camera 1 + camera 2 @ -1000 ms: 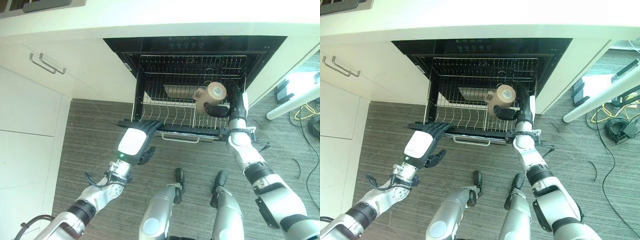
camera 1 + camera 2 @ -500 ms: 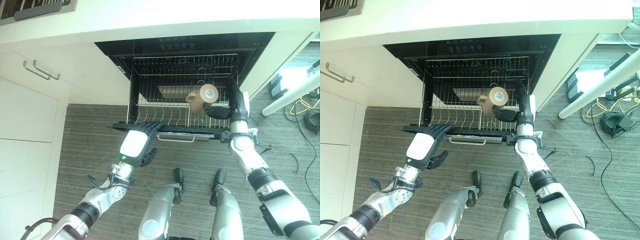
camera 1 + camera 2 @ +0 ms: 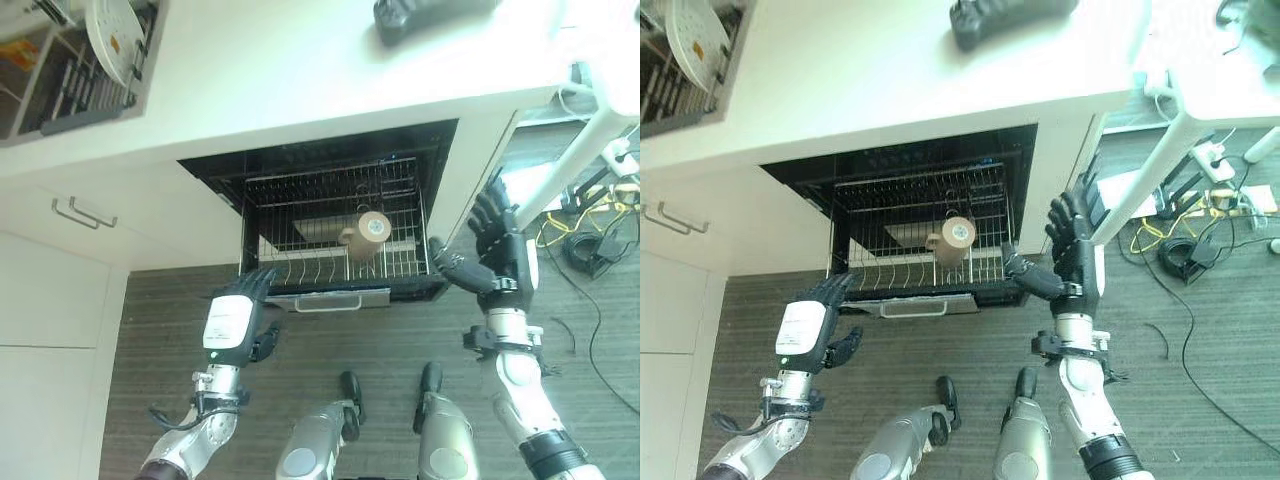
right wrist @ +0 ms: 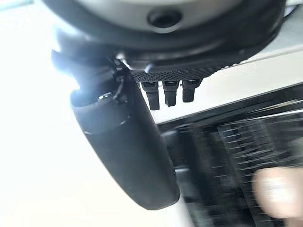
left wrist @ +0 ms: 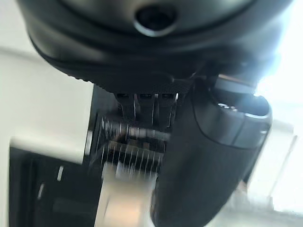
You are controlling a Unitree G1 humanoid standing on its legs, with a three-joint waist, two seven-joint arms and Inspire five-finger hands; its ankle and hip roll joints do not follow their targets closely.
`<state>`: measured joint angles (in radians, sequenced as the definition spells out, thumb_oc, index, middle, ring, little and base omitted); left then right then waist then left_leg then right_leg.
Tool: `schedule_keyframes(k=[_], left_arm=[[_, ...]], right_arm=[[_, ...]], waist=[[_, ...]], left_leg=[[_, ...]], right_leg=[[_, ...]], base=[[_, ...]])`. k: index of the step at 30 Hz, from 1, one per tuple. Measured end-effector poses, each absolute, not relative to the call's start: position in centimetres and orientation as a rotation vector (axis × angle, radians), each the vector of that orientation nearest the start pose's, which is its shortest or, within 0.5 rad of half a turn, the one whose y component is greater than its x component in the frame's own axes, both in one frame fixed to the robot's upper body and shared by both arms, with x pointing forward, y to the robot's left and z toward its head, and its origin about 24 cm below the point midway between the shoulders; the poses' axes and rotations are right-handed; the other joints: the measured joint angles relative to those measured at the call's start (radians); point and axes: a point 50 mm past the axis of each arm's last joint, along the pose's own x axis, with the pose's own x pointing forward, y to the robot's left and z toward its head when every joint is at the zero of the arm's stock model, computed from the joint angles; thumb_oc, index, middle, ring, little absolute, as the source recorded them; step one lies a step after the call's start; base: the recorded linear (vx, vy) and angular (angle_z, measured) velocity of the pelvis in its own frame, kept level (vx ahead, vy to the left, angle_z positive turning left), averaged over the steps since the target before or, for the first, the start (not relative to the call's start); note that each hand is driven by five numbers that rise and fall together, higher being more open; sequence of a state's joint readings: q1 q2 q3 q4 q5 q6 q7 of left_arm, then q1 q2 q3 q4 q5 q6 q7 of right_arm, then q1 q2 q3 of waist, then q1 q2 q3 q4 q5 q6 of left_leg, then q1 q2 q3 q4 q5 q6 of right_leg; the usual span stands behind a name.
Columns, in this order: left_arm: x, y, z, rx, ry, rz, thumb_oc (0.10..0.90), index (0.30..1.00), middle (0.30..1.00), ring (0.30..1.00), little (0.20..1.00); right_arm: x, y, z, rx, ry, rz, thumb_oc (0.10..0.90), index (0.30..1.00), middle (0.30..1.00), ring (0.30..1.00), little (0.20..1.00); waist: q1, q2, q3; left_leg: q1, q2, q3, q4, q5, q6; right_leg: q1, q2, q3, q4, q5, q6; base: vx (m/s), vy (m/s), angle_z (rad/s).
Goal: Place the dishes in the dishwasher.
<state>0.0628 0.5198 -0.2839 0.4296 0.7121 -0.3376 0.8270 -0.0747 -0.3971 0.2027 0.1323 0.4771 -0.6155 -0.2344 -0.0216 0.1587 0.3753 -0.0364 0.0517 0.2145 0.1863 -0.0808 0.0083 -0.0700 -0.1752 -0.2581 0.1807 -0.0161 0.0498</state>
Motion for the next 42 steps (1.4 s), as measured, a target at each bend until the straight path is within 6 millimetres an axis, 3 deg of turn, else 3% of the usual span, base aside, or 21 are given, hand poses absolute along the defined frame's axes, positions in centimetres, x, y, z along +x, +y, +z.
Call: schedule_keyframes(k=[3,8,12,14,16,18,19,22,25,27,28,29,31,33,34,35,36,37,38,39,42], left_arm=[[19.3,22.8,-1.7,1.116,-0.238,0.158,0.8,0.9,0.9,0.9,0.9],[19.8,22.9,-1.4,1.113,-0.25,0.167,0.8,0.9,0.9,0.9,0.9],[20.6,24.7,0.5,0.976,-0.227,0.324,0.8,0.9,0.9,0.9,0.9],[20.5,25.9,1.2,0.87,-0.191,0.419,0.8,0.9,0.9,0.9,0.9],[19.2,27.7,1.5,0.666,-0.109,0.59,0.8,0.9,0.9,0.9,0.9],[18.3,29.4,1.0,0.497,-0.019,0.7,0.8,0.9,0.9,0.9,0.9],[17.0,30.0,0.1,0.409,0.053,0.739,0.8,0.9,0.9,0.9,0.9],[14.4,29.0,-3.6,0.136,0.235,0.798,0.8,0.9,0.9,0.9,0.9],[12.2,27.7,-7.8,-0.062,0.433,0.863,0.8,0.9,0.9,0.9,0.9],[10.9,27.2,-9.2,-0.091,0.515,0.877,0.8,0.9,0.9,0.9,0.9],[11.7,27.0,-9.4,-0.089,0.519,0.828,0.8,0.9,0.9,0.9,0.9],[12.0,26.7,-10.1,-0.098,0.553,0.82,0.8,0.9,0.9,0.9,0.9],[10.7,26.4,-11.5,-0.123,0.655,0.814,0.8,0.9,0.9,0.9,0.9],[9.5,25.1,-13.5,-0.168,0.789,0.79,0.8,0.9,0.9,0.9,0.9],[8.0,23.0,-15.2,-0.25,0.922,0.752,0.8,0.9,0.9,0.9,0.9],[7.5,22.0,-15.8,-0.274,0.97,0.718,0.8,0.9,0.9,0.9,0.9],[6.4,21.4,-16.4,-0.282,1.041,0.649,0.8,0.9,0.9,0.9,0.9],[6.5,21.6,-16.4,-0.279,1.055,0.62,0.8,0.9,0.9,0.9,0.9],[6.1,21.5,-16.5,-0.28,1.073,0.589,0.8,0.9,0.9,0.9,0.9],[6.2,21.8,-16.5,-0.271,1.077,0.563,0.8,0.9,0.9,0.9,0.9],[7.3,22.4,-16.2,-0.203,1.086,0.441,0.8,0.9,0.9,0.9,0.9]], right_arm=[[25.3,-19.8,9.0,0.219,-0.501,-0.071,0.8,0.9,0.9,0.9,0.9],[25.1,-19.6,8.8,0.266,-0.5,-0.069,0.8,0.9,0.9,0.9,0.9],[23.9,-19.6,8.5,0.305,-0.494,-0.101,0.8,0.9,0.9,0.9,0.9],[23.9,-19.4,8.2,0.313,-0.478,-0.099,0.8,0.9,0.9,0.9,0.9],[23.7,-19.3,7.8,0.3,-0.451,-0.067,0.8,0.9,0.9,0.9,0.9],[22.8,-20.0,7.1,0.288,-0.428,-0.08,0.8,0.9,0.9,0.9,0.9],[22.6,-20.3,7.0,0.284,-0.423,-0.074,0.8,0.9,0.9,0.9,0.9],[22.5,-21.3,7.1,0.285,-0.438,-0.064,0.8,0.9,0.9,0.9,0.9],[22.2,-22.0,6.8,0.303,-0.42,-0.062,0.8,0.9,0.9,0.9,0.9],[22.0,-22.2,6.8,0.284,-0.421,-0.046,0.8,0.9,0.9,0.9,0.9],[22.1,-22.7,7.0,0.267,-0.435,-0.058,0.8,0.9,0.9,0.9,0.9],[22.3,-22.8,6.8,0.262,-0.427,-0.062,0.8,0.9,0.9,0.9,0.9],[23.1,-22.3,7.7,0.264,-0.46,-0.035,0.8,0.9,0.9,0.9,0.9],[23.8,-22.5,8.7,0.252,-0.497,-0.031,0.8,0.9,0.9,0.9,0.9],[24.0,-23.1,9.2,0.218,-0.501,-0.03,0.8,0.9,0.9,0.9,0.9],[23.9,-23.6,9.3,0.208,-0.502,-0.049,0.8,0.9,0.9,0.9,0.9],[23.6,-24.6,9.4,0.202,-0.495,-0.109,0.8,0.9,0.9,0.9,0.9],[23.4,-25.1,9.3,0.211,-0.496,-0.15,0.8,0.9,0.9,0.9,0.9],[23.3,-25.3,9.5,0.224,-0.5,-0.176,0.8,0.9,0.9,0.9,0.9],[23.2,-25.1,9.6,0.241,-0.511,-0.186,0.8,0.9,0.9,0.9,0.9],[23.0,-24.2,10.4,0.294,-0.55,-0.187,0.8,0.9,0.9,0.9,0.9]], waist=[[0.02,-0.035,-0.141],[0.028,-0.051,-0.149],[0.027,-0.058,-0.15],[0.029,-0.065,-0.151],[0.031,-0.076,-0.162],[0.031,-0.108,-0.169],[0.032,-0.124,-0.171],[0.059,-0.13,-0.166],[0.054,-0.144,-0.165],[0.055,-0.166,-0.162],[0.072,-0.194,-0.12],[0.087,-0.191,-0.103],[0.08,-0.179,-0.092],[0.072,-0.147,-0.078],[0.049,-0.114,-0.081],[0.037,-0.113,-0.079],[0.01,-0.103,-0.085],[0.017,-0.115,-0.084],[0.023,-0.111,-0.096],[0.023,-0.14,-0.096],[0.025,-0.146,-0.107]], left_leg=[[0.04,-0.003,-0.011,0.008,-0.022,0.003],[-0.001,-0.02,-0.026,0.091,-0.064,0.029],[-0.079,-0.048,-0.076,0.219,-0.135,0.092],[-0.087,-0.044,-0.057,0.231,-0.144,0.106],[-0.101,-0.029,-0.036,0.224,-0.134,0.091],[-0.102,-0.038,-0.035,0.185,-0.11,0.085],[-0.101,-0.046,-0.02,0.172,-0.104,0.087],[-0.107,-0.069,0.023,0.158,-0.1,0.096],[-0.063,-0.1,0.027,0.106,-0.091,0.098],[-0.033,-0.131,0.032,0.056,-0.061,0.089],[-0.089,-0.15,0.007,0.209,-0.025,0.023],[-0.144,-0.132,-0.018,0.291,-0.047,0.009],[-0.193,-0.055,-0.101,0.23,-0.057,-0.007],[-0.246,0.038,-0.179,0.191,-0.03,-0.051],[-0.274,0.111,-0.219,0.134,-0.013,-0.065],[-0.269,0.122,-0.213,0.116,-0.008,-0.062],[-0.215,0.112,-0.107,0.081,0.003,-0.028],[-0.203,0.093,-0.108,0.102,0.028,-0.024],[-0.188,0.063,-0.095,0.105,0.068,-0.029],[-0.19,0.026,-0.093,0.135,0.058,-0.016],[-0.186,-0.029,-0.101,0.184,0.004,0.049]], right_leg=[[0.046,0.003,-0.004,0.01,-0.013,0.007],[0.048,-0.007,-0.008,0.016,-0.012,0.007],[0.037,-0.036,-0.021,0.048,0.027,0.045],[-0.024,-0.051,-0.02,0.137,0.047,0.023],[-0.105,0.017,0.015,0.317,-0.083,0.023],[-0.087,0.136,0.053,0.3,-0.148,0.007],[-0.055,0.178,0.018,0.246,-0.163,-0.019],[0.001,0.183,-0.051,0.108,-0.172,-0.089],[0.005,0.157,-0.043,0.145,-0.192,-0.091],[-0.011,0.127,-0.03,0.199,-0.225,-0.098],[-0.002,0.103,0.009,0.219,-0.238,-0.125],[0.024,0.097,0.01,0.2,-0.235,-0.127],[0.023,0.106,0.045,0.186,-0.231,-0.115],[0.024,0.112,0.072,0.196,-0.236,-0.1],[0.036,0.103,0.088,0.209,-0.243,-0.07],[0.047,0.093,0.093,0.208,-0.247,-0.048],[0.101,0.065,0.082,0.191,-0.268,-0.008],[0.123,0.036,0.085,0.187,-0.281,0.014],[0.149,0.019,0.086,0.169,-0.282,0.025],[0.161,-0.014,0.086,0.154,-0.275,0.032],[0.165,-0.071,0.078,0.184,-0.175,0.027]], base=[[0.1,0.103,0.06],[0.02,0.135,0.12],[0.0,0.138,0.17],[0.02,-0.031,-0.2],[0.05,-0.114,-0.33],[0.06,-0.13,0.0],[0.06,-0.163,-0.21],[0.12,-0.142,-0.44],[0.15,-0.077,0.03],[0.12,0.059,0.09],[0.13,0.222,0.18],[0.15,0.331,0.07],[0.13,0.335,-0.34],[0.18,0.479,-0.49],[0.19,0.536,-0.45],[0.25,0.724,-0.19],[0.15,0.437,0.07],[0.19,0.58,0.01],[0.11,0.348,-0.13],[0.11,0.4,-0.16],[0.06,0.284,0.07]])
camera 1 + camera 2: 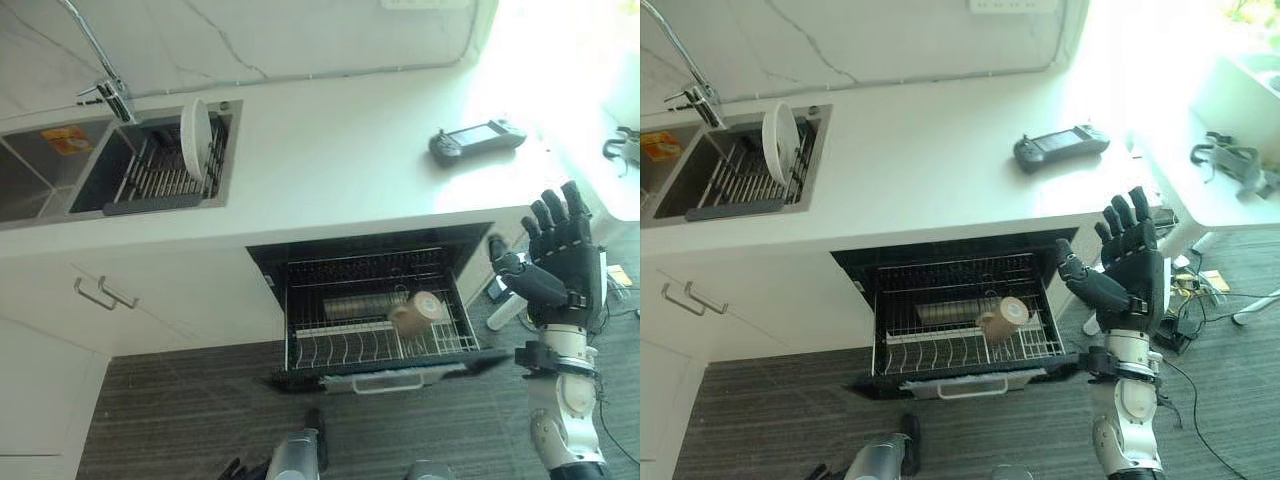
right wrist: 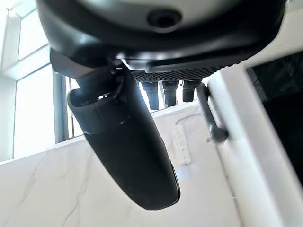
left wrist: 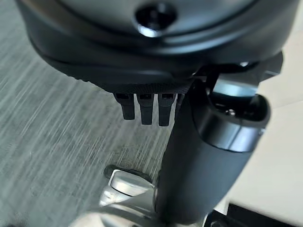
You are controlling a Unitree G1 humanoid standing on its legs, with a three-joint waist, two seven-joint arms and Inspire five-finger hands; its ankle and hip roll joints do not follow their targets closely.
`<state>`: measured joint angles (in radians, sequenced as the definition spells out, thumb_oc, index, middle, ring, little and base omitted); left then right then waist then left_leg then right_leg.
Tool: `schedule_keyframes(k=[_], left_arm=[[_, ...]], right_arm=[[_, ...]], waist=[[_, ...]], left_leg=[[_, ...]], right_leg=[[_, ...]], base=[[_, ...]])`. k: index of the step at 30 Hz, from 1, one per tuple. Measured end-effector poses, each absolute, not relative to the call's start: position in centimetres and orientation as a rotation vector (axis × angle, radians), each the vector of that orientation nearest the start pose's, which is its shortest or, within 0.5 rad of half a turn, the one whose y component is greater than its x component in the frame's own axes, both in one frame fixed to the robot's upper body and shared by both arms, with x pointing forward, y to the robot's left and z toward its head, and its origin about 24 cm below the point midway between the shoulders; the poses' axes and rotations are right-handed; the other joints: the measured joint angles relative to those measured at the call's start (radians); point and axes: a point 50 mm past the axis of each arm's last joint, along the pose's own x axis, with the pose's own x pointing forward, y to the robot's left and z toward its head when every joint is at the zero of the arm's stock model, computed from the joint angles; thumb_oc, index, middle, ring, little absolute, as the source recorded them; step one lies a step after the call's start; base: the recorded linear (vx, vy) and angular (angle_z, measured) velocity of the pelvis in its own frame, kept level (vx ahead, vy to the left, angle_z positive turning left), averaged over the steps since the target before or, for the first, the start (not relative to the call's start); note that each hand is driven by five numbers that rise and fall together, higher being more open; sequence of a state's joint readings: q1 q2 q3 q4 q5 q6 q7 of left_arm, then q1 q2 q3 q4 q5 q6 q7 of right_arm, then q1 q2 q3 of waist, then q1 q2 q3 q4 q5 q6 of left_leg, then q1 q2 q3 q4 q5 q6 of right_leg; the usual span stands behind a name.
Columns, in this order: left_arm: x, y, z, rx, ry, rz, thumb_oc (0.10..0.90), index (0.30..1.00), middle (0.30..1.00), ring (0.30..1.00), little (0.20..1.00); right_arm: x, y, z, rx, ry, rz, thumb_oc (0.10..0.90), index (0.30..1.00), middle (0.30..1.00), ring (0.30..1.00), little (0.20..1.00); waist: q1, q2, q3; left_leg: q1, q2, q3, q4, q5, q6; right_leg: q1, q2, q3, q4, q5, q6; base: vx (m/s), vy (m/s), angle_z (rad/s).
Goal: Place the dishes in the dishwasher.
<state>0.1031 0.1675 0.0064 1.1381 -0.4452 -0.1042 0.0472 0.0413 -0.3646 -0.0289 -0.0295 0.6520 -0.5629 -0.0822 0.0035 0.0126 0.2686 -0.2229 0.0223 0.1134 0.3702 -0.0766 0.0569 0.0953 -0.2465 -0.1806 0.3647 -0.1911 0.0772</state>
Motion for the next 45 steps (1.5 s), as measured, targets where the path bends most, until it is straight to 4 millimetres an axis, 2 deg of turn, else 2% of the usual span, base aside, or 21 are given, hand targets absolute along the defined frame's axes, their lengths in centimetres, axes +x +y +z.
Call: schedule_keyframes(k=[3,7,12,14,16,19,20,21,22,23,25,26,29,31,33,36,38,40,41,43,45], left_arm=[[8.0,23.1,-16.1,-0.18,1.121,0.381,0.8,0.9,0.9,0.9,0.9],[7.7,23.6,-16.2,-0.185,1.174,0.371,0.8,0.9,0.9,0.9,0.9],[6.4,23.7,-16.4,-0.201,1.223,0.395,0.8,0.9,0.9,0.9,0.9],[6.8,23.7,-16.3,-0.201,1.203,0.393,0.8,0.9,0.9,0.9,0.9],[6.7,23.3,-16.5,-0.213,1.209,0.387,0.8,0.9,0.9,0.9,0.9],[5.1,23.1,-16.7,-0.22,1.233,0.39,0.8,0.9,0.9,0.9,0.9],[4.7,23.4,-16.7,-0.212,1.235,0.389,0.8,0.9,0.9,0.9,0.9],[4.7,23.3,-16.8,-0.214,1.248,0.388,0.8,0.9,0.9,0.9,0.9],[4.3,23.4,-16.8,-0.21,1.26,0.394,0.8,0.9,0.9,0.9,0.9],[3.6,23.6,-16.9,-0.21,1.28,0.407,0.8,0.9,0.9,0.9,0.9],[2.1,23.3,-17.1,-0.219,1.332,0.42,0.8,0.9,0.9,0.9,0.9],[1.7,23.0,-17.2,-0.22,1.34,0.401,0.8,0.9,0.9,0.9,0.9],[3.0,22.0,-17.1,-0.194,1.294,0.325,0.8,0.9,0.9,0.9,0.9],[3.2,21.8,-17.2,-0.213,1.303,0.325,0.8,0.9,0.9,0.9,0.9],[3.7,21.5,-17.3,-0.227,1.322,0.315,0.8,0.9,0.9,0.9,0.9],[4.0,21.2,-17.4,-0.199,1.352,0.262,0.8,0.9,0.9,0.9,0.9],[4.5,21.4,-17.3,-0.134,1.351,0.215,0.8,0.9,0.9,0.9,0.9],[4.9,21.5,-17.2,-0.063,1.352,0.187,0.8,0.9,0.9,0.9,0.9],[4.7,21.6,-17.2,-0.06,1.356,0.202,0.8,0.9,0.9,0.9,0.9],[4.3,22.0,-17.2,-0.067,1.36,0.251,0.8,0.9,0.9,0.9,0.9],[4.4,22.0,-17.2,-0.081,1.352,0.263,0.8,0.9,0.9,0.9,0.9]], right_arm=[[23.8,-23.4,11.6,0.31,-0.597,-0.142,0.8,0.9,0.9,0.9,0.9],[24.3,-22.9,12.9,0.325,-0.648,-0.112,0.8,0.9,0.9,0.9,0.9],[24.6,-22.6,13.1,0.358,-0.65,-0.11,0.8,0.9,0.9,0.9,0.9],[24.6,-22.8,13.2,0.353,-0.651,-0.116,0.8,0.9,0.9,0.9,0.9],[24.8,-22.9,13.5,0.348,-0.661,-0.119,0.8,0.9,0.9,0.9,0.9],[25.2,-22.9,13.0,0.35,-0.631,-0.139,0.8,0.9,0.9,0.9,0.9],[25.2,-22.9,12.9,0.354,-0.628,-0.147,0.8,0.9,0.9,0.9,0.9],[25.2,-23.0,13.0,0.348,-0.631,-0.15,0.8,0.9,0.9,0.9,0.9],[25.3,-22.9,12.9,0.353,-0.624,-0.148,0.8,0.9,0.9,0.9,0.9],[25.3,-22.7,12.7,0.354,-0.613,-0.137,0.8,0.9,0.9,0.9,0.9],[24.9,-22.9,12.4,0.345,-0.598,-0.149,0.8,0.9,0.9,0.9,0.9],[24.8,-23.4,12.7,0.329,-0.61,-0.155,0.8,0.9,0.9,0.9,0.9],[24.9,-23.6,12.9,0.317,-0.617,-0.155,0.8,0.9,0.9,0.9,0.9],[25.0,-23.1,12.4,0.335,-0.592,-0.151,0.8,0.9,0.9,0.9,0.9],[25.0,-23.0,12.2,0.348,-0.59,-0.159,0.8,0.9,0.9,0.9,0.9],[24.7,-23.7,12.3,0.342,-0.594,-0.198,0.8,0.9,0.9,0.9,0.9],[24.5,-23.8,12.3,0.358,-0.598,-0.224,0.8,0.9,0.9,0.9,0.9],[24.4,-22.8,11.3,0.422,-0.567,-0.244,0.8,0.9,0.9,0.9,0.9],[24.5,-22.2,11.1,0.433,-0.557,-0.227,0.8,0.9,0.9,0.9,0.9],[24.5,-20.7,10.5,0.436,-0.526,-0.148,0.8,0.9,0.9,0.9,0.9],[24.6,-21.2,10.8,0.409,-0.538,-0.14,0.8,0.9,0.9,0.9,0.9]], waist=[[0.013,-0.001,-0.003],[0.027,-0.008,-0.015],[0.029,-0.016,-0.039],[0.036,-0.015,-0.04],[0.056,-0.006,-0.04],[0.066,0.016,-0.044],[0.076,-0.012,-0.043],[0.065,-0.027,-0.036],[0.082,-0.028,-0.041],[0.09,-0.047,-0.042],[0.039,-0.043,-0.045],[0.022,-0.021,-0.051],[0.028,0.006,-0.051],[0.036,0.005,-0.045],[0.026,0.011,-0.042],[0.001,0.03,-0.047],[-0.004,0.018,-0.047],[0.002,0.021,-0.047],[0.003,0.017,-0.044],[-0.001,0.004,-0.023],[-0.004,0.008,-0.001]], left_leg=[[0.037,-0.006,0.027,-0.02,-0.034,0.056],[0.059,-0.005,0.1,-0.063,-0.059,0.08],[0.042,-0.018,0.146,-0.092,-0.038,0.094],[0.013,-0.034,0.148,-0.084,-0.023,0.092],[-0.02,-0.063,0.158,-0.063,-0.019,0.094],[-0.031,-0.062,0.164,-0.095,0.013,0.037],[-0.048,-0.073,0.196,-0.077,-0.028,-0.06],[-0.116,-0.059,0.176,0.058,-0.09,-0.062],[-0.161,-0.033,0.126,0.17,-0.121,-0.032],[-0.17,-0.005,0.091,0.243,-0.151,-0.057],[-0.049,0.016,0.045,0.152,-0.167,-0.068],[0.023,0.021,0.048,0.041,-0.114,-0.018],[0.064,-0.025,0.061,-0.043,-0.053,0.004],[-0.003,-0.025,-0.057,0.071,-0.086,-0.032],[-0.042,0.032,-0.139,0.082,-0.101,-0.067],[-0.013,0.05,-0.079,0.024,-0.049,-0.079],[-0.003,-0.012,-0.05,0.04,-0.079,-0.019],[0.011,-0.025,-0.004,0.062,-0.118,0.039],[0.022,-0.022,0.012,0.06,-0.126,0.053],[0.079,-0.019,0.079,-0.006,-0.126,0.061],[0.097,-0.025,0.113,-0.054,-0.11,0.077]], right_leg=[[-0.04,0.004,-0.015,-0.004,0.017,-0.007],[-0.127,0.035,-0.109,-0.029,0.073,-0.017],[-0.148,0.147,-0.088,0.081,-0.007,-0.007],[-0.119,0.216,-0.09,0.007,-0.047,-0.055],[-0.1,0.231,-0.094,-0.041,-0.097,-0.093],[-0.144,0.253,-0.107,0.048,-0.139,-0.165],[-0.151,0.256,-0.093,0.045,-0.154,-0.212],[-0.175,0.239,-0.087,0.032,-0.116,-0.186],[-0.194,0.23,-0.086,0.032,-0.108,-0.201],[-0.199,0.215,-0.089,0.015,-0.089,-0.194],[-0.157,0.183,-0.115,-0.015,-0.058,-0.131],[-0.157,0.18,-0.113,0.008,-0.068,-0.108],[-0.163,0.141,-0.064,-0.016,-0.037,-0.088],[-0.147,0.125,-0.052,-0.052,-0.014,-0.081],[-0.139,0.112,-0.045,-0.056,-0.014,-0.07],[-0.104,0.054,-0.034,-0.053,-0.026,-0.011],[-0.09,-0.003,-0.017,-0.075,0.015,-0.013],[-0.099,-0.025,-0.018,-0.077,0.119,-0.026],[-0.13,-0.019,-0.017,-0.016,0.133,-0.011],[-0.265,0.055,-0.037,0.176,0.047,-0.005],[-0.298,0.151,-0.087,-0.012,0.035,-0.018]], base=[[0.01,0.244,-0.17],[0.01,0.132,-0.44],[-0.13,-0.048,-0.36],[-0.07,-0.121,0.06],[-0.07,-0.145,0.09],[-0.07,-0.142,0.1],[-0.07,-0.121,0.38],[0.0,-0.101,0.22],[0.02,-0.056,-0.06],[0.04,-0.002,-0.25],[-0.05,0.048,0.38],[-0.07,0.131,0.44],[0.02,0.272,-0.05],[0.08,0.382,-0.17],[0.09,0.377,-0.05],[0.1,0.387,-0.03],[0.16,0.377,-0.2],[0.18,0.271,-0.4],[0.1,0.071,-0.64],[0.04,-0.07,-0.88],[0.04,-0.196,-0.55]])
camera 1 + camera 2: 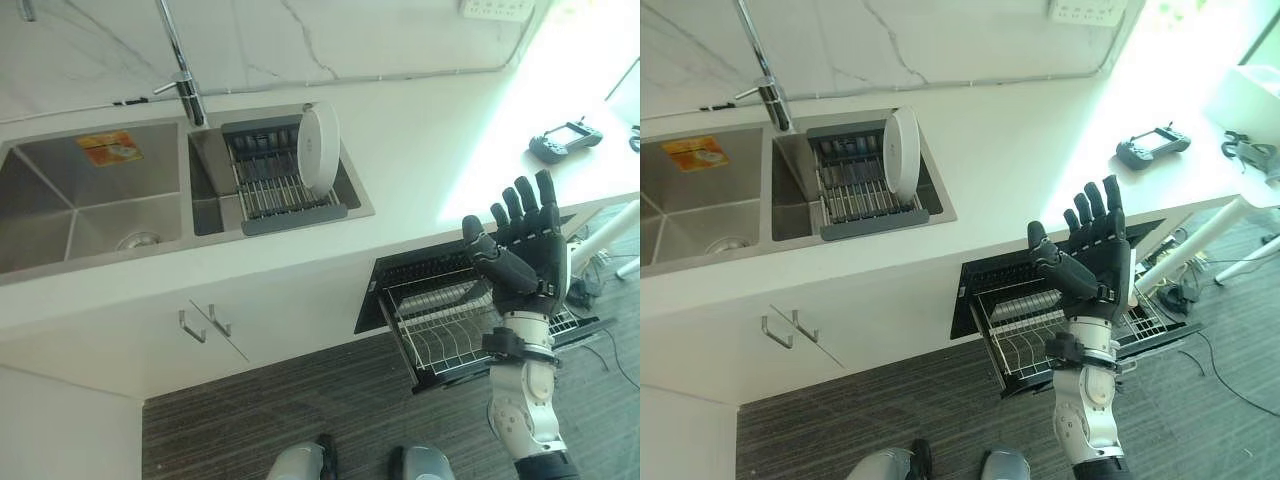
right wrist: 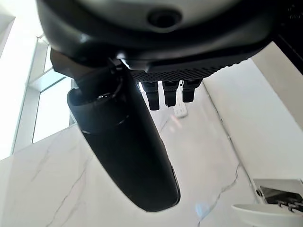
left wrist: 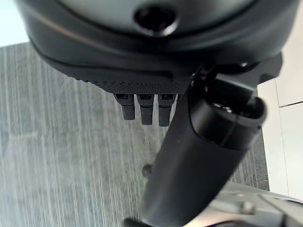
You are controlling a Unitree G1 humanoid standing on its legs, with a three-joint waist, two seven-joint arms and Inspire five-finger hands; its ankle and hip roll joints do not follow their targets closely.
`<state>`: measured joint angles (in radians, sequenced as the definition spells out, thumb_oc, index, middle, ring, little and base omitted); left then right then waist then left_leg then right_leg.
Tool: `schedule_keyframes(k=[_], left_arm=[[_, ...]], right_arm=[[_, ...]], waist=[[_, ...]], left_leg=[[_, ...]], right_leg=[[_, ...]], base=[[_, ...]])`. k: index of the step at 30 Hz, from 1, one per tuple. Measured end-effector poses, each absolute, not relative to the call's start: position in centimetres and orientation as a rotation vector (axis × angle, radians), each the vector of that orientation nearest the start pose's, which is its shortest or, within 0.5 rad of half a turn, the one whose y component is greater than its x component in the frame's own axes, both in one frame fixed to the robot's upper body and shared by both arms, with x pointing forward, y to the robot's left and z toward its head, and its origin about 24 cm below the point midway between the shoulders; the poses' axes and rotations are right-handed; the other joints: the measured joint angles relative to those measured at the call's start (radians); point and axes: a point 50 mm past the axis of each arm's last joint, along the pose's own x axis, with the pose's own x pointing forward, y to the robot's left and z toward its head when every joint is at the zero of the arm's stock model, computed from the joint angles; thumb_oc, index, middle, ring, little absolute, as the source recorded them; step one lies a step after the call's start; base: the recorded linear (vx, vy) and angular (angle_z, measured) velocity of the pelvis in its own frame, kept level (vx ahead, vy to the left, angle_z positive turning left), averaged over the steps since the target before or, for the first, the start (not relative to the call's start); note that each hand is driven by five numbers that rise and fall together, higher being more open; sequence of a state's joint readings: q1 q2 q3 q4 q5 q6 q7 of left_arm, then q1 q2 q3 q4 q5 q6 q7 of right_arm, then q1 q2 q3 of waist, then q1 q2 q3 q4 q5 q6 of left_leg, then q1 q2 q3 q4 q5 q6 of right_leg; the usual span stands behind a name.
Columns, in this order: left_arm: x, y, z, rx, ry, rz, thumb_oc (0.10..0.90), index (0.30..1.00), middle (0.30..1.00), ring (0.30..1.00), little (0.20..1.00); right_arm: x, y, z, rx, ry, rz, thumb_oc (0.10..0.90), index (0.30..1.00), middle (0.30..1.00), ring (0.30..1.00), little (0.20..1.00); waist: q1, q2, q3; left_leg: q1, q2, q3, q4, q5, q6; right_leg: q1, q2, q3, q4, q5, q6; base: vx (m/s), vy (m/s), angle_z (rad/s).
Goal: Place the dishes in the dishwasher.
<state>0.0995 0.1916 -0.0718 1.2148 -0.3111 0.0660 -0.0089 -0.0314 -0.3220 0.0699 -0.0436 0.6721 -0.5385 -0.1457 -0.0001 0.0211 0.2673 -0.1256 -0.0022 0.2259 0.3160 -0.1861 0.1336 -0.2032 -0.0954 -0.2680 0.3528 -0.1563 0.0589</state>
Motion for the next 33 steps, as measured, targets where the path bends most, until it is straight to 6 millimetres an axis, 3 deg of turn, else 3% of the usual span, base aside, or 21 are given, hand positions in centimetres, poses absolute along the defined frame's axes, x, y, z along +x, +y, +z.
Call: schedule_keyframes(k=[1,2,3,4,5,6,7,8,10,14,15,17,18,19,20,22,24,25,26,29,33], left_arm=[[4.4,22.0,-17.2,-0.088,1.349,0.269,0.8,0.9,0.9,0.9,0.9],[4.4,21.8,-17.2,-0.095,1.344,0.267,0.8,0.9,0.9,0.9,0.9],[4.4,21.8,-17.2,-0.103,1.342,0.272,0.8,0.9,0.9,0.9,0.9],[4.2,22.1,-17.1,-0.114,1.343,0.293,0.8,0.9,0.9,0.9,0.9],[4.2,23.2,-16.9,-0.126,1.317,0.32,0.8,0.9,0.9,0.9,0.9],[4.2,22.7,-16.9,-0.133,1.308,0.324,0.8,0.9,0.9,0.9,0.9],[4.3,22.6,-16.9,-0.131,1.296,0.332,0.8,0.9,0.9,0.9,0.9],[4.3,22.6,-16.9,-0.13,1.29,0.324,0.8,0.9,0.9,0.9,0.9],[4.4,21.9,-17.0,-0.143,1.293,0.311,0.8,0.9,0.9,0.9,0.9],[3.8,22.0,-17.1,-0.137,1.318,0.322,0.8,0.9,0.9,0.9,0.9],[3.8,22.0,-17.1,-0.132,1.318,0.333,0.8,0.9,0.9,0.9,0.9],[4.0,21.9,-17.1,-0.143,1.309,0.337,0.8,0.9,0.9,0.9,0.9],[4.3,21.8,-17.1,-0.145,1.297,0.331,0.8,0.9,0.9,0.9,0.9],[5.3,21.5,-16.9,-0.145,1.267,0.314,0.8,0.9,0.9,0.9,0.9],[5.6,21.5,-16.9,-0.149,1.261,0.316,0.8,0.9,0.9,0.9,0.9],[4.7,21.6,-17.1,-0.145,1.313,0.324,0.8,0.9,0.9,0.9,0.9],[4.6,21.2,-17.3,-0.154,1.329,0.319,0.8,0.9,0.9,0.9,0.9],[4.5,20.9,-17.3,-0.165,1.335,0.324,0.8,0.9,0.9,0.9,0.9],[4.7,21.3,-17.2,-0.163,1.327,0.343,0.8,0.9,0.9,0.9,0.9],[6.1,22.3,-16.8,-0.128,1.273,0.358,0.8,0.9,0.9,0.9,0.9],[5.6,22.3,-17.0,-0.112,1.29,0.351,0.8,0.9,0.9,0.9,0.9]], right_arm=[[24.6,-21.5,10.7,0.395,-0.533,-0.139,0.8,0.9,0.9,0.9,0.9],[24.7,-21.8,10.6,0.382,-0.524,-0.141,0.8,0.9,0.9,0.9,0.9],[24.7,-21.9,10.4,0.382,-0.517,-0.146,0.8,0.9,0.9,0.9,0.9],[24.8,-21.9,10.2,0.387,-0.508,-0.152,0.8,0.9,0.9,0.9,0.9],[24.9,-22.0,10.6,0.388,-0.532,-0.156,0.8,0.9,0.9,0.9,0.9],[25.1,-22.4,11.1,0.367,-0.546,-0.148,0.8,0.9,0.9,0.9,0.9],[25.2,-22.3,11.1,0.367,-0.54,-0.144,0.8,0.9,0.9,0.9,0.9],[25.2,-22.2,11.2,0.365,-0.543,-0.134,0.8,0.9,0.9,0.9,0.9],[25.3,-22.2,11.4,0.356,-0.552,-0.113,0.8,0.9,0.9,0.9,0.9],[25.4,-22.0,11.2,0.338,-0.516,-0.074,0.8,0.9,0.9,0.9,0.9],[25.5,-21.7,11.1,0.334,-0.507,-0.051,0.8,0.9,0.9,0.9,0.9],[25.7,-21.2,10.7,0.33,-0.472,-0.022,0.8,0.9,0.9,0.9,0.9],[25.9,-21.1,11.0,0.332,-0.485,-0.015,0.8,0.9,0.9,0.9,0.9],[26.4,-20.8,11.7,0.33,-0.507,-0.001,0.8,0.9,0.9,0.9,0.9],[26.5,-20.8,11.8,0.328,-0.507,0.001,0.8,0.9,0.9,0.9,0.9],[26.6,-20.4,11.5,0.32,-0.478,0.023,0.8,0.9,0.9,0.9,0.9],[26.5,-20.2,11.8,0.313,-0.49,0.054,0.8,0.9,0.9,0.9,0.9],[26.4,-20.4,11.8,0.302,-0.487,0.055,0.8,0.9,0.9,0.9,0.9],[26.4,-20.3,11.6,0.294,-0.469,0.063,0.8,0.9,0.9,0.9,0.9],[26.7,-19.5,12.4,0.295,-0.494,0.111,0.8,0.9,0.9,0.9,0.9],[27.9,-18.1,14.6,0.309,-0.554,0.157,0.8,0.9,0.9,0.9,0.9]], waist=[[0.001,-0.001,0.003],[0.011,0.006,0.006],[0.005,0.009,0.007],[0.01,-0.032,0.013],[0.013,-0.066,0.024],[0.035,-0.023,0.024],[0.042,-0.026,0.023],[0.041,-0.022,0.021],[0.035,-0.006,0.021],[0.035,-0.011,0.022],[0.036,-0.018,0.026],[0.065,-0.034,0.039],[0.065,-0.029,0.041],[0.078,-0.001,0.056],[0.084,0.015,0.061],[0.078,0.012,0.07],[0.059,0.009,0.067],[0.052,0.023,0.062],[0.054,0.007,0.059],[0.076,-0.008,0.052],[0.113,-0.014,0.052]], left_leg=[[0.003,-0.003,0.02,-0.013,0.003,-0.011],[0.01,-0.012,0.024,-0.035,0.001,-0.025],[0.017,-0.021,0.022,-0.046,0.002,-0.066],[0.003,-0.054,0.003,0.014,0.0,-0.236],[-0.062,-0.031,-0.034,0.188,-0.072,-0.059],[-0.074,0.049,-0.07,0.174,-0.099,-0.063],[-0.056,0.028,-0.059,0.136,-0.082,-0.091],[-0.03,0.012,-0.053,0.09,-0.058,-0.071],[-0.004,-0.001,-0.051,0.052,-0.036,-0.054],[0.082,-0.013,-0.055,-0.023,-0.006,-0.091],[0.072,-0.018,-0.069,0.017,0.013,-0.121],[-0.001,-0.019,-0.115,0.145,0.015,-0.14],[-0.043,-0.016,-0.137,0.117,0.014,-0.149],[-0.182,0.022,-0.169,0.079,0.053,-0.187],[-0.212,0.046,-0.149,0.07,0.071,-0.187],[-0.246,0.068,-0.122,0.022,0.094,-0.158],[-0.199,0.069,-0.12,0.013,0.105,-0.157],[-0.142,0.071,-0.123,-0.026,0.113,-0.149],[-0.098,0.053,-0.106,-0.066,0.234,-0.109],[-0.085,0.004,-0.091,-0.061,0.202,-0.082],[-0.068,-0.003,-0.081,-0.036,0.174,-0.08]], right_leg=[[-0.004,0.015,-0.013,-0.051,0.007,-0.012],[-0.018,0.046,-0.016,-0.067,0.013,-0.057],[-0.012,0.066,-0.015,-0.062,0.021,-0.082],[0.011,0.034,-0.001,-0.063,0.046,-0.134],[0.018,-0.02,0.007,-0.047,0.084,-0.066],[-0.004,0.014,0.013,0.019,0.062,-0.054],[-0.021,0.001,0.013,0.069,0.019,-0.056],[0.001,0.003,0.011,0.053,-0.008,-0.077],[0.046,0.016,0.016,-0.007,-0.01,-0.071],[0.095,0.036,0.042,-0.023,-0.026,-0.083],[0.116,0.029,0.048,-0.025,-0.031,-0.085],[0.156,0.013,0.049,-0.047,-0.028,-0.101],[0.158,0.018,0.05,-0.054,-0.042,-0.12],[0.158,0.044,0.04,-0.06,-0.047,-0.138],[0.171,0.053,0.028,-0.062,-0.043,-0.129],[0.208,0.059,0.017,-0.064,-0.055,-0.12],[0.239,0.06,0.03,-0.087,-0.067,-0.102],[0.245,0.068,0.035,-0.076,-0.081,-0.084],[0.25,0.04,0.041,-0.045,-0.12,-0.051],[0.276,-0.007,0.039,-0.064,-0.131,-0.021],[0.309,-0.017,0.039,-0.091,-0.129,-0.007]], base=[[0.12,-0.151,-0.27],[0.13,-0.13,-0.14],[0.1,-0.108,0.0],[0.14,-0.158,0.24],[0.14,-0.166,-0.02],[0.17,-0.213,-0.15],[0.14,-0.192,-0.22],[0.12,-0.188,-0.04],[0.12,-0.208,-0.04],[0.12,-0.194,0.0],[0.08,0.002,0.08],[0.07,0.089,0.0],[0.09,0.156,0.03],[0.1,0.166,0.03],[0.09,0.154,0.06],[0.08,0.089,-0.07],[0.12,0.087,-0.17],[0.08,0.044,-0.08],[0.08,0.032,-0.03],[0.11,0.004,0.04],[0.08,0.012,-0.05]])
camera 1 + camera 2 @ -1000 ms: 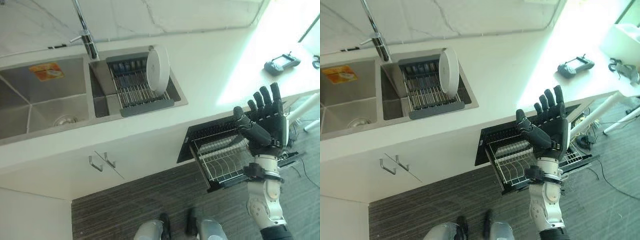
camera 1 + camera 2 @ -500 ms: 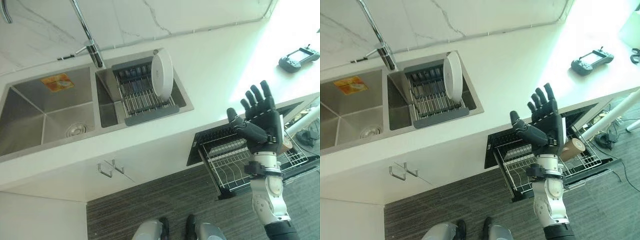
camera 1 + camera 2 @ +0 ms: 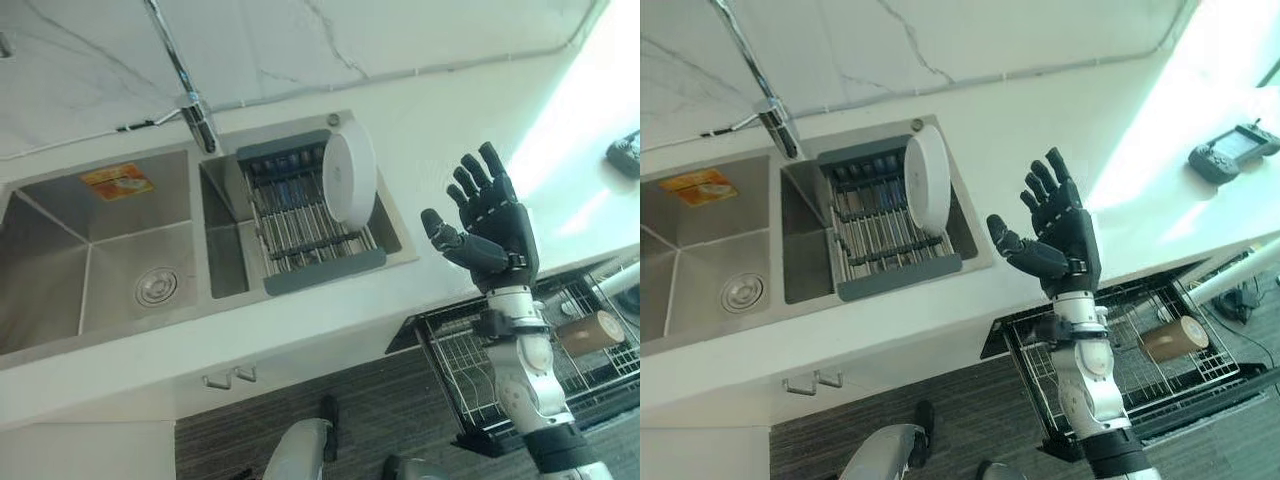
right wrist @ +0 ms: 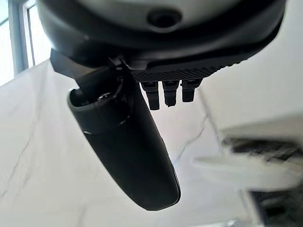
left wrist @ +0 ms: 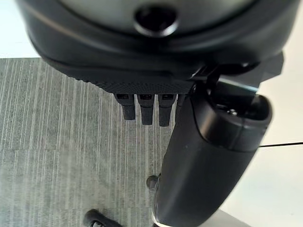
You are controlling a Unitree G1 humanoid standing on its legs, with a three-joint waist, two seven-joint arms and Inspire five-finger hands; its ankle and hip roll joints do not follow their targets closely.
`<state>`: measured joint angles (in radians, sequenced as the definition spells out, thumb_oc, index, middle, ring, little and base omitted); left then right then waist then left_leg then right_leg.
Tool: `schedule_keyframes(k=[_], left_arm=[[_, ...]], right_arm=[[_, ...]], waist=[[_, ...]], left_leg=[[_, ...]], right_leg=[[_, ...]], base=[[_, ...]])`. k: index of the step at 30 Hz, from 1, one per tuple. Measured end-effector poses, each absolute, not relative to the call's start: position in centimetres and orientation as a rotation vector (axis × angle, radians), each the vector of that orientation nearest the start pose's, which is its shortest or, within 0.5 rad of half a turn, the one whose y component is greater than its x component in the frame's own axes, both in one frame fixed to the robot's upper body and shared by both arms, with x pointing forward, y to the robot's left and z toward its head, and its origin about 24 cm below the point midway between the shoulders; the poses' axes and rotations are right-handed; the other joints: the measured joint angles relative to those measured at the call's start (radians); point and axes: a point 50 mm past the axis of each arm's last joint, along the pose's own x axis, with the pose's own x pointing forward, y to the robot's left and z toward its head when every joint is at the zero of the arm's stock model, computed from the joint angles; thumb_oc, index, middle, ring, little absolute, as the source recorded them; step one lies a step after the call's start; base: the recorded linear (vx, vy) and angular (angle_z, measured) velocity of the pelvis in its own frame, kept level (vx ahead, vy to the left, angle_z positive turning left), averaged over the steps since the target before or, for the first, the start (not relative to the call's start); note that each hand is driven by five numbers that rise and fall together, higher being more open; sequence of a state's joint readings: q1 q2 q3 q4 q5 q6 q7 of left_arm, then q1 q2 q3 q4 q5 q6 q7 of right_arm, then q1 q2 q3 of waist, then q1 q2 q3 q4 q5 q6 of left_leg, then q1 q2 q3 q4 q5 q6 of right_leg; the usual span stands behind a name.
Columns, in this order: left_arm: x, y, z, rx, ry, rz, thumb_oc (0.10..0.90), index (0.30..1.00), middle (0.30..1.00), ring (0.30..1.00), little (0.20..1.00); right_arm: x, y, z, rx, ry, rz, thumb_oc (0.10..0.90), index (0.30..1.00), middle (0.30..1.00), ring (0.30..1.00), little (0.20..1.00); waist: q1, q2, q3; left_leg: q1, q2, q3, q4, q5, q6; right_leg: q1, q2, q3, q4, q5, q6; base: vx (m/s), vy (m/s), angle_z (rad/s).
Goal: Place the dishes in the dishwasher.
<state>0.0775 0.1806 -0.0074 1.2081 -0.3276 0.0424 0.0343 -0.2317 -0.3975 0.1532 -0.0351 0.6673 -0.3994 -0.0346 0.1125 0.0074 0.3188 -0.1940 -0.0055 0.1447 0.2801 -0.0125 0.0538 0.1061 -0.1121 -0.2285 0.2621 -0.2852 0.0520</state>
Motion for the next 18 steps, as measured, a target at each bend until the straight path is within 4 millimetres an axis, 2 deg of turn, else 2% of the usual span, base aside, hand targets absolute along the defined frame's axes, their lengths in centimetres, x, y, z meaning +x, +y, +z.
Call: schedule_keyframes(k=[2,8,18], left_arm=[[5.0,22.1,-17.1,-0.091,1.311,0.333,0.8,0.9,0.9,0.9,0.9],[3.7,22.3,-17.2,-0.058,1.358,0.356,0.8,0.9,0.9,0.9,0.9],[3.9,22.5,-17.2,-0.008,1.362,0.364,0.8,0.9,0.9,0.9,0.9]], right_arm=[[28.7,-17.6,16.1,0.313,-0.586,0.163,0.8,0.9,0.9,0.9,0.9],[29.6,-16.7,17.4,0.279,-0.573,0.159,0.8,0.9,0.9,0.9,0.9],[30.2,-16.6,16.6,0.292,-0.481,0.066,0.8,0.9,0.9,0.9,0.9]], waist=[[0.014,-0.001,0.0],[0.031,0.004,-0.003],[0.046,0.025,-0.016]], left_leg=[[0.0,0.002,-0.009,0.009,-0.006,-0.009],[-0.022,0.005,-0.021,0.018,-0.011,-0.017],[-0.033,0.002,-0.031,0.035,-0.01,-0.014]], right_leg=[[0.005,0.001,-0.005,0.002,-0.001,0.002],[-0.015,0.003,-0.012,0.022,-0.006,-0.001],[-0.013,0.003,-0.028,0.022,-0.006,0.001]], base=[[0.06,0.014,0.06],[0.04,0.006,0.05],[0.01,0.003,0.02]])
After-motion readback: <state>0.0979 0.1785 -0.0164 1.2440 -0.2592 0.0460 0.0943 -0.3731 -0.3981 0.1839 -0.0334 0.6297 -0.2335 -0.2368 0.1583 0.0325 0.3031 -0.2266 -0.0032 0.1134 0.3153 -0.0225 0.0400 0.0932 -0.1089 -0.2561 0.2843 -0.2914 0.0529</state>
